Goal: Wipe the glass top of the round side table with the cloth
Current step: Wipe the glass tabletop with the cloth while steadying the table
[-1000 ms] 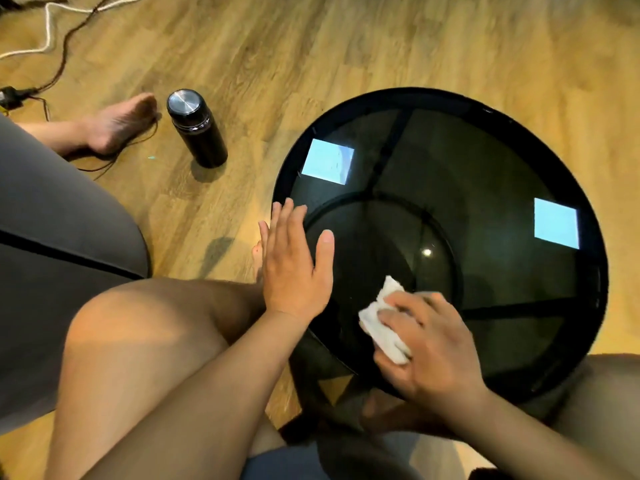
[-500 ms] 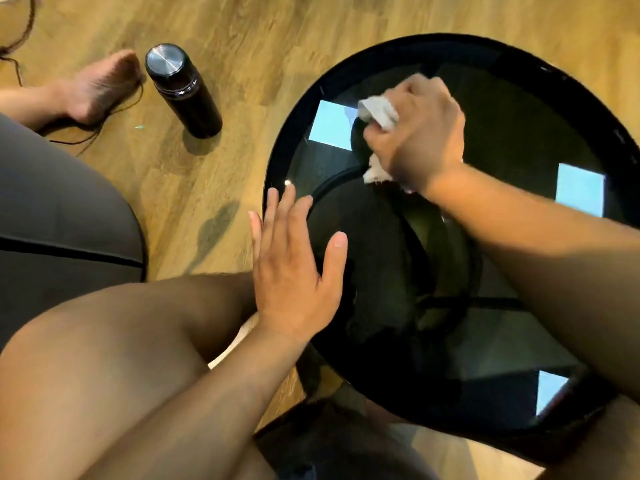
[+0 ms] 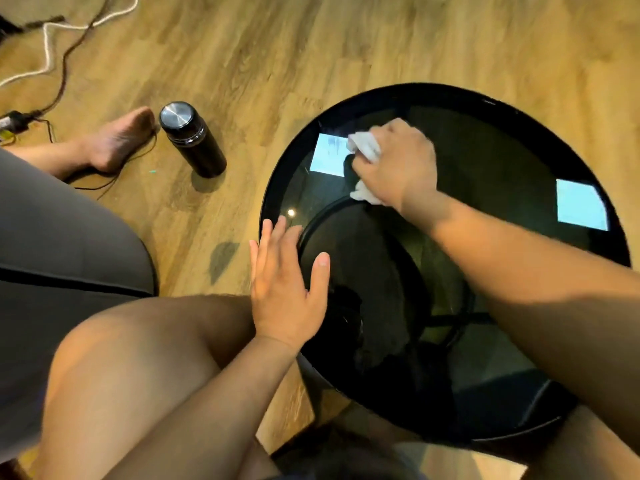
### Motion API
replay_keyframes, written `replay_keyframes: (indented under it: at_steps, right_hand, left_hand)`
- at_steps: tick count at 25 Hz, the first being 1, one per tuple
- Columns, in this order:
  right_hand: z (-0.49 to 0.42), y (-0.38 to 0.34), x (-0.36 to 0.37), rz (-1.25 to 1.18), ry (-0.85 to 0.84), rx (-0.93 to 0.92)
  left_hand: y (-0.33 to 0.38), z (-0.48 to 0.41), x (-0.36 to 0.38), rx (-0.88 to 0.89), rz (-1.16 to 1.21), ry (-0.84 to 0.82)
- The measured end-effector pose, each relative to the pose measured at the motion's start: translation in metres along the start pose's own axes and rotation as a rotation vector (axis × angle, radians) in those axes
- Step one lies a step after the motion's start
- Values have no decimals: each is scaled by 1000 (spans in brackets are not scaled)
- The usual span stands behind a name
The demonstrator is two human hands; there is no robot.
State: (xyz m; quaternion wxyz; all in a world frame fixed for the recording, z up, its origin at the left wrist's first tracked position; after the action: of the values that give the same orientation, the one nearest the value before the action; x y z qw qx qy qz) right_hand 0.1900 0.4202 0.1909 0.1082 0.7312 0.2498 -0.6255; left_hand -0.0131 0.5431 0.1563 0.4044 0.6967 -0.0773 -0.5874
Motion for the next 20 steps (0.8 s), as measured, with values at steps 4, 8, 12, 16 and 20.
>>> replay_keyframes:
  at_steps: [4,8,12,16,20]
  right_hand:
    - [168,-2,-34,-126,97,17]
    - [283,1,-52,-85,14,43]
    - [240,4,-42,-28,72,-48]
    - [133,18,-22,70,66,2]
    - [22,45,-8,101,52,57]
  left_hand:
    - [2,1,-1,6,-18,0]
    - [1,3,0,18,-43,2]
    - [2,3,2,47,-117,7]
    - [0,2,3,43,-59,-10]
    - [0,3,0,41,-5,-7]
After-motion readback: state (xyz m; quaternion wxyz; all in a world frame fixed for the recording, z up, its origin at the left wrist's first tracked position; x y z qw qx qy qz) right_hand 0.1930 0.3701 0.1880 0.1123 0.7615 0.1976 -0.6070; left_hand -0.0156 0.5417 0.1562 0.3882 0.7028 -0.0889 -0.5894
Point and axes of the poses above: each hand's wrist, its own z-axis away from the middle knuckle, its own x-axis out of the palm, y = z × x, the point moved 4 cm from there along -z, towards the middle knuckle, and after that the axes turned 9 degrees about -x, right-handed, at the moved point
